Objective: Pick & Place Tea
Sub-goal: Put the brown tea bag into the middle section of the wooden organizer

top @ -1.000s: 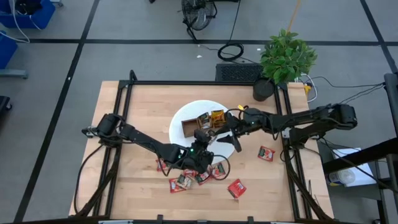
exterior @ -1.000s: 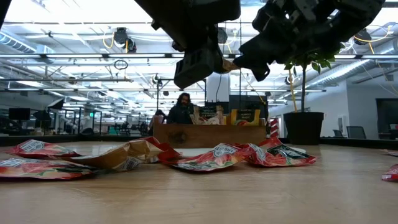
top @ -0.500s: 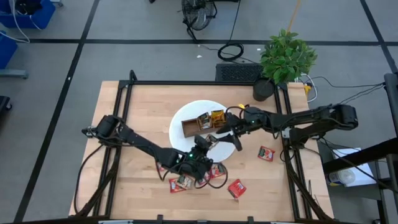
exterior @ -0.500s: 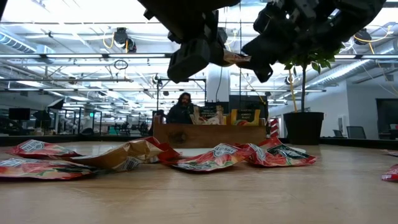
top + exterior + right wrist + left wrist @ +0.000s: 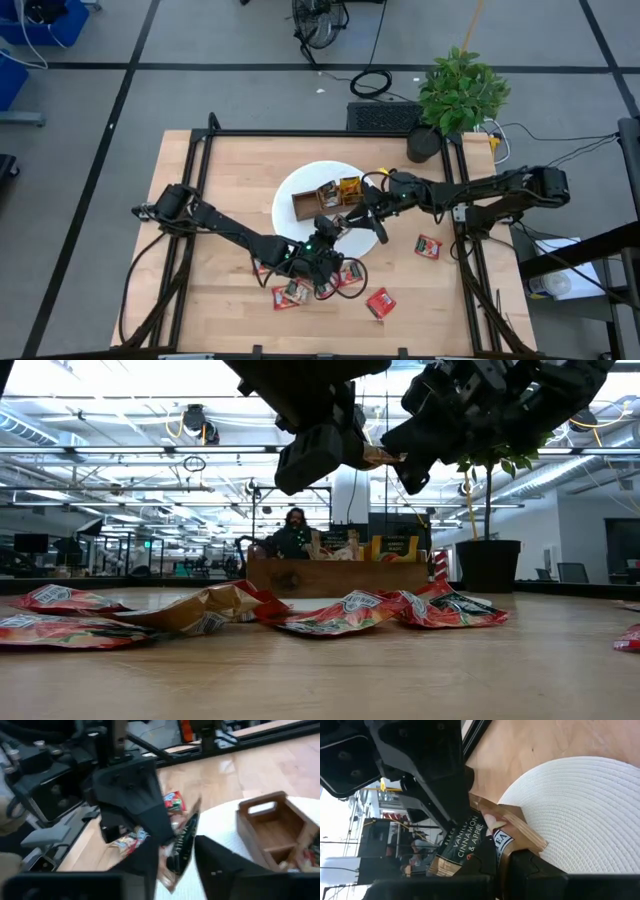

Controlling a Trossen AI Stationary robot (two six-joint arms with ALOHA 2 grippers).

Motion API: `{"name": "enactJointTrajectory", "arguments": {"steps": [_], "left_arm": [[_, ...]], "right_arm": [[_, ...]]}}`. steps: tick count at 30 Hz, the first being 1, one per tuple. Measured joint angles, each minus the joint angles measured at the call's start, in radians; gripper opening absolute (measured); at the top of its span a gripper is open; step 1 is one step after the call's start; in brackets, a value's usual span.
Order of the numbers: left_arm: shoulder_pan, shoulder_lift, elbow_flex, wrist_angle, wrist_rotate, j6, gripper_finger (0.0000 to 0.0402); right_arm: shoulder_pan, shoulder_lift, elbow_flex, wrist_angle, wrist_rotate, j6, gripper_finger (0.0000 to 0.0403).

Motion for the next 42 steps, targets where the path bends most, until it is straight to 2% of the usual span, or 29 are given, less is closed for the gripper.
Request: {"name": "enactJointTrajectory", "arguments": {"steps": [2, 4, 8, 11, 21, 25, 28, 32, 35, 38, 42], "left_arm": [[0.000, 0.000, 0.000, 0.001, 0.005, -0.005, 0.0015], [0.000, 0.000, 0.000, 0.003, 0.006, -0.005, 0.0015], [0.000, 0.000, 0.000, 0.009, 0.008, -0.006, 0.0015], [0.000, 0.000, 0.000, 0.015, 0.008, -0.018, 0.0017], [0.002, -0.004, 0.003, 0.026, 0.051, -0.153, 0.0019], [0.006, 0.003, -0.003, 0.013, 0.186, -0.321, 0.0060], [0.019, -0.002, 0.001, 0.025, 0.248, -0.424, 0.0101], [0.020, 0.000, 0.000, 0.012, 0.225, -0.403, 0.0155], [0.008, -0.001, 0.000, -0.019, 0.172, -0.323, 0.0173], [-0.012, 0.000, 0.000, -0.058, 0.061, -0.247, 0.0147], [-0.025, -0.001, 0.000, -0.157, -0.044, -0.275, 0.0068]], "right_arm": [[-0.001, 0.000, 0.000, 0.001, -0.019, -0.026, 0.0040], [0.004, 0.000, 0.000, 0.000, -0.024, -0.050, 0.0013], [0.019, 0.000, 0.000, -0.006, -0.016, -0.075, 0.0003], [0.026, -0.011, 0.000, -0.003, 0.030, -0.106, 0.0001], [0.026, -0.105, 0.000, -0.011, 0.105, -0.179, 0.0001], [0.025, -0.109, 0.002, 0.016, 0.111, -0.189, 0.0001], [0.025, -0.106, 0.002, 0.009, 0.109, -0.192, 0.0001], [0.024, -0.108, 0.001, -0.017, 0.111, -0.170, 0.0001], [0.007, -0.111, 0.001, -0.023, 0.144, -0.162, 0.0001], [-0.021, -0.115, 0.001, -0.040, 0.163, -0.155, 0.0001], [-0.044, -0.114, 0.001, -0.119, 0.111, -0.099, 0.0003]]}}
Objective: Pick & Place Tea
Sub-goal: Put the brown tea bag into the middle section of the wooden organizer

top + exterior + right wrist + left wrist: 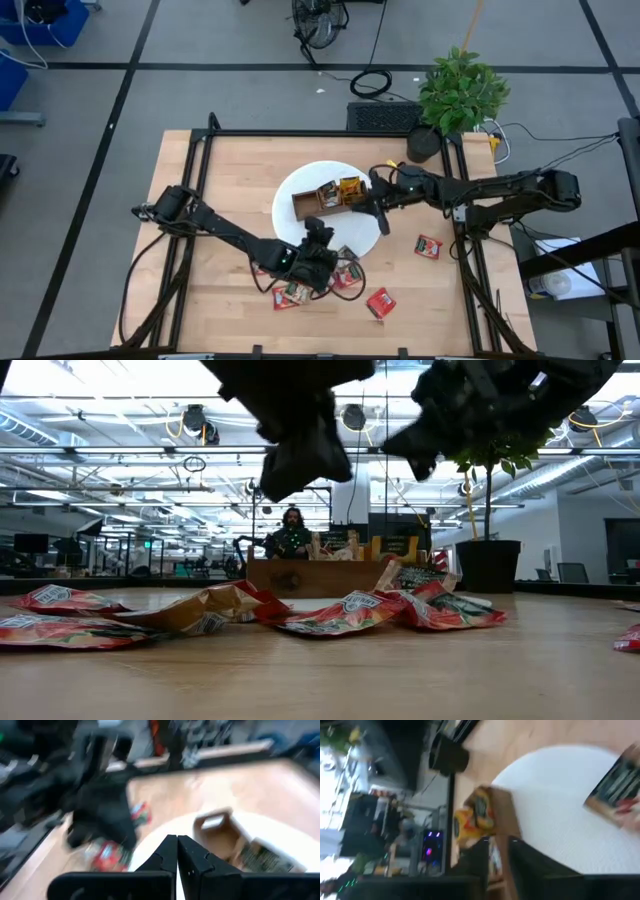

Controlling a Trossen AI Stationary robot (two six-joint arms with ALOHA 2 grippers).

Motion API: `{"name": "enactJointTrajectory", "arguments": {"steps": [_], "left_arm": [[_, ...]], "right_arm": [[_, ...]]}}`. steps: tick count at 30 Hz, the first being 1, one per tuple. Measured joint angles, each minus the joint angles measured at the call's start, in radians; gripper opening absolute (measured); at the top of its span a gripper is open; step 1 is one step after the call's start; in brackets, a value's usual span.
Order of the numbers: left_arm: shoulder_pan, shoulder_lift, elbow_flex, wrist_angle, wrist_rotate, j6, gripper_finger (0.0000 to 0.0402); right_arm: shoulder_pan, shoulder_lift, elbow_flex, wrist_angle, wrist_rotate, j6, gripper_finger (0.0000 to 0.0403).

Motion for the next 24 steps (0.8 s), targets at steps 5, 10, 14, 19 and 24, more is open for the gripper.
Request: {"name": "enactJointTrajectory", "arguments": {"steps": [5, 10, 14, 19, 24], "left_arm": [[0.007, -0.004, 0.000, -0.036, 0.130, -0.183, 0.0008], [0.048, -0.005, 0.000, 0.025, 0.351, -0.205, 0.0053], [0.064, -0.005, 0.000, 0.010, 0.371, -0.230, 0.0090], [0.056, -0.005, 0.000, -0.023, 0.301, -0.225, 0.0115], [0.040, -0.019, 0.000, -0.064, 0.244, -0.252, 0.0122]], "right_arm": [[0.075, 0.007, 0.000, -0.160, -0.043, -0.003, 0.0062], [0.171, 0.007, 0.000, -0.268, 0.053, 0.032, 0.0164], [0.194, 0.036, 0.000, -0.332, 0.050, 0.210, 0.0229], [0.178, 0.113, -0.001, -0.356, 0.047, 0.309, 0.0249], [0.179, 0.242, 0.000, -0.201, -0.023, 0.364, 0.0235]]}}
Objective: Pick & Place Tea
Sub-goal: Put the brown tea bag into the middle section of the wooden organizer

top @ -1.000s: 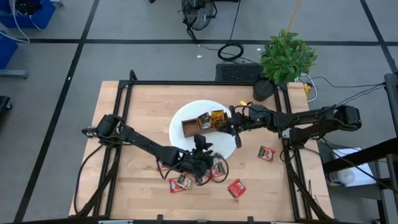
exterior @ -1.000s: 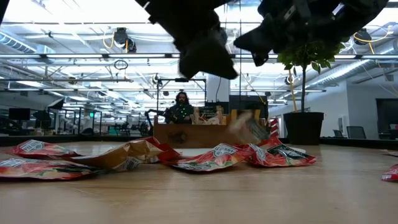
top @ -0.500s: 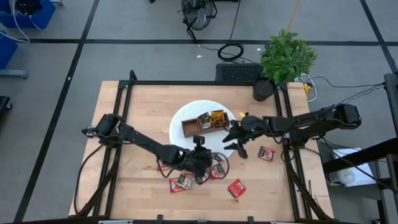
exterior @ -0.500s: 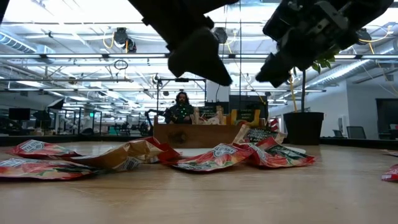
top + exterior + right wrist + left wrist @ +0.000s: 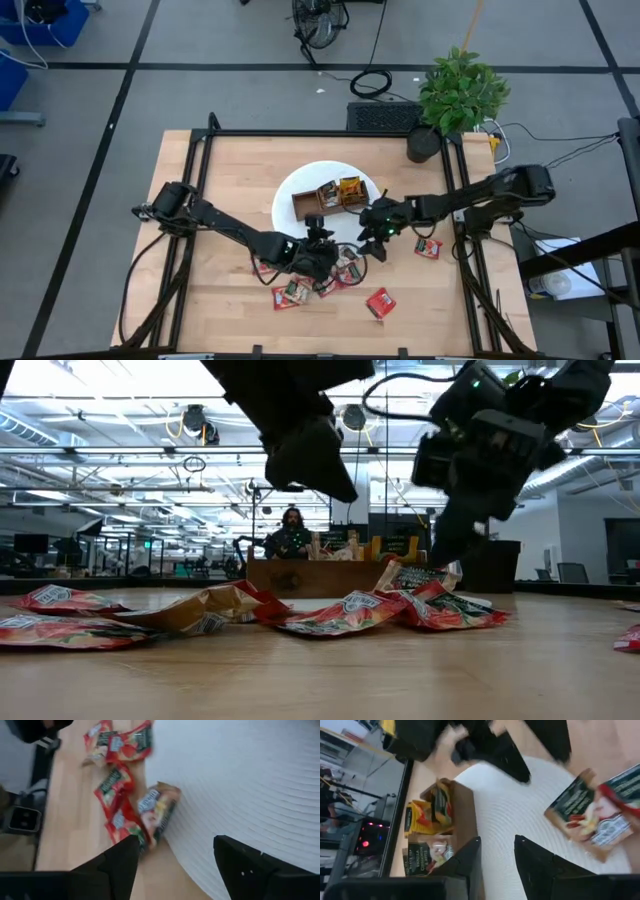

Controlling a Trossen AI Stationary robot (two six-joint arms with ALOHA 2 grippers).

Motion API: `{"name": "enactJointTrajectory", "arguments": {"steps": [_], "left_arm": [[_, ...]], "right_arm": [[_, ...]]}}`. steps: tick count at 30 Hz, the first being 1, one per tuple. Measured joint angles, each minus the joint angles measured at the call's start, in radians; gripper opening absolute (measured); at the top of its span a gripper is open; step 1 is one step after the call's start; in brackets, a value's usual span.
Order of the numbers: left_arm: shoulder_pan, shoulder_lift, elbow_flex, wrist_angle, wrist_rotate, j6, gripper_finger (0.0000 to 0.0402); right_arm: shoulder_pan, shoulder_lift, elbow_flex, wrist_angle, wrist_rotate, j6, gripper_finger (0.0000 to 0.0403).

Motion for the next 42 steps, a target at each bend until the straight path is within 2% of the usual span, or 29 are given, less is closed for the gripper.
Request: {"name": "enactJointTrajectory", "arguments": {"steps": [3, 11, 18, 21, 23, 29, 30, 36, 39, 42], "left_arm": [[-0.009, -0.020, -0.001, -0.060, 0.003, -0.037, 0.0122], [-0.007, -0.055, -0.001, -0.164, -0.006, -0.127, 0.0122], [-0.003, -0.066, 0.000, -0.186, -0.025, -0.150, 0.0122], [-0.002, -0.066, 0.000, -0.186, -0.042, -0.151, 0.0122], [0.001, -0.066, 0.000, -0.199, -0.044, -0.160, 0.0122], [0.012, -0.066, -0.001, -0.212, -0.045, -0.172, 0.0122], [0.014, -0.066, -0.001, -0.213, -0.045, -0.172, 0.0122], [0.021, -0.066, -0.001, -0.212, -0.046, -0.179, 0.0122], [0.021, -0.065, -0.001, -0.211, -0.046, -0.178, 0.0122], [0.019, -0.065, -0.001, -0.208, -0.045, -0.183, 0.0122]], "right_arm": [[0.000, 0.061, 0.000, 0.083, -0.034, 0.026, 0.0228], [0.006, 0.180, 0.000, 0.200, -0.036, 0.046, 0.0224], [0.016, 0.219, 0.001, 0.222, -0.058, 0.057, 0.0216], [0.019, 0.220, 0.001, 0.248, -0.059, 0.054, 0.0191], [0.025, 0.219, 0.001, 0.266, -0.060, 0.041, 0.0161], [0.047, 0.218, 0.000, 0.269, -0.059, -0.042, 0.0022], [0.054, 0.218, 0.000, 0.268, -0.057, -0.060, 0.0012], [0.087, 0.193, -0.001, 0.260, -0.027, -0.095, 0.0001], [0.101, 0.124, 0.005, 0.254, 0.007, -0.122, 0.0001], [0.107, 0.025, 0.030, 0.165, 0.084, -0.204, 0.0001]]}}
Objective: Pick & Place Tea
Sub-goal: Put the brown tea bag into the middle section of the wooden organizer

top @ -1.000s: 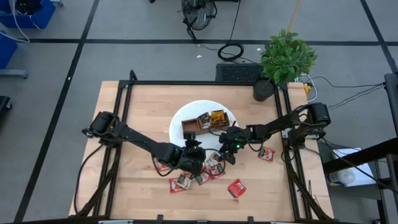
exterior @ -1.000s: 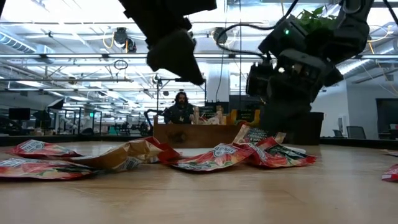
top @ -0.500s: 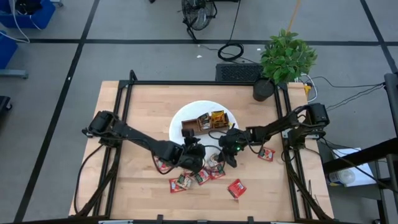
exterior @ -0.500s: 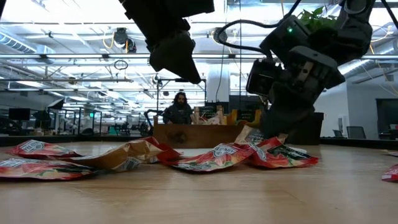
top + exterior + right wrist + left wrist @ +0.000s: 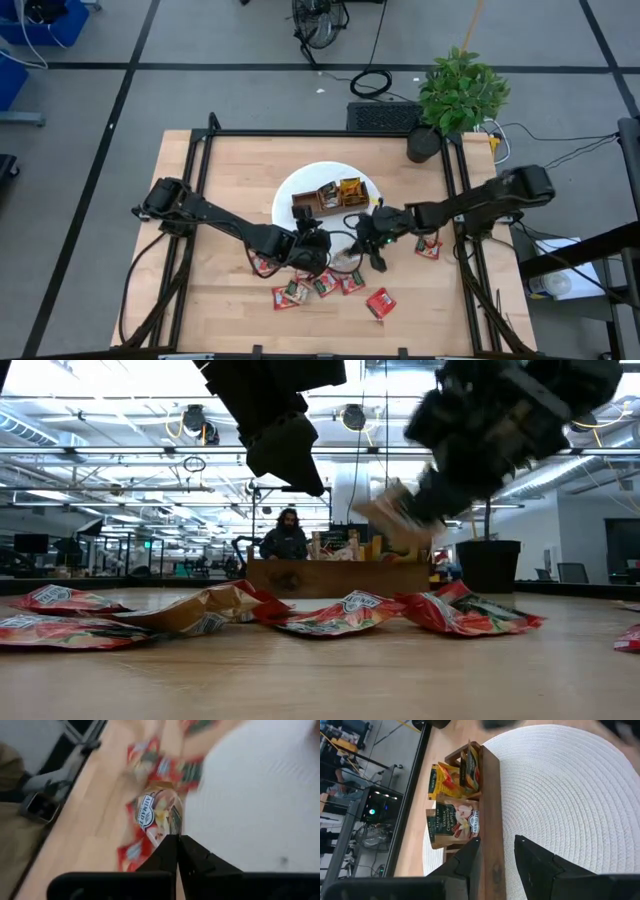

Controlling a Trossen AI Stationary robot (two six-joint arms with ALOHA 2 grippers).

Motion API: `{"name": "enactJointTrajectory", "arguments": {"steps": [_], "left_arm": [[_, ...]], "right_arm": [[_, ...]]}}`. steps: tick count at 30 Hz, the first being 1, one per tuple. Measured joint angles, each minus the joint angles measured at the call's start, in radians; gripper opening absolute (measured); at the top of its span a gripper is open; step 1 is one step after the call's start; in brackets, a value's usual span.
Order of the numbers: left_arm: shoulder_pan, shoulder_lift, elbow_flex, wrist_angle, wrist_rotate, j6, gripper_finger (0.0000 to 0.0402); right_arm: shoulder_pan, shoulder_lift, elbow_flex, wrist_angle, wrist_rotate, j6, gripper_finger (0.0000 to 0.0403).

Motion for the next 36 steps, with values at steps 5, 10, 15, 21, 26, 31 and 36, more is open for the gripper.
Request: {"name": "enactJointTrajectory", "arguments": {"steps": [5, 10, 15, 21, 26, 31, 36], "left_arm": [[-0.010, 0.000, 0.000, 0.005, -0.003, -0.008, 0.0122], [-0.019, 0.000, 0.000, 0.000, -0.020, -0.023, 0.0122], [-0.033, 0.000, 0.000, -0.038, -0.043, -0.037, 0.0122], [-0.049, 0.000, 0.000, -0.081, -0.079, -0.065, 0.0122], [-0.050, 0.000, 0.000, -0.106, -0.080, -0.074, 0.0122], [-0.045, 0.000, 0.000, -0.128, -0.080, -0.086, 0.0122], [-0.043, 0.000, 0.000, -0.121, -0.080, -0.082, 0.0122]], "right_arm": [[-0.033, -0.115, 0.122, -0.264, 0.243, -0.251, 0.0001], [-0.092, -0.079, 0.275, -0.441, 0.421, -0.486, 0.0000], [-0.156, 0.020, 0.326, -0.489, 0.461, -0.631, 0.0000], [-0.185, 0.081, 0.333, -0.428, 0.463, -0.714, 0.0000], [-0.197, 0.080, 0.334, -0.447, 0.464, -0.737, 0.0000], [-0.213, 0.095, 0.334, -0.484, 0.463, -0.743, 0.0000], [-0.219, 0.125, 0.334, -0.473, 0.464, -0.765, 0.0000]]}}
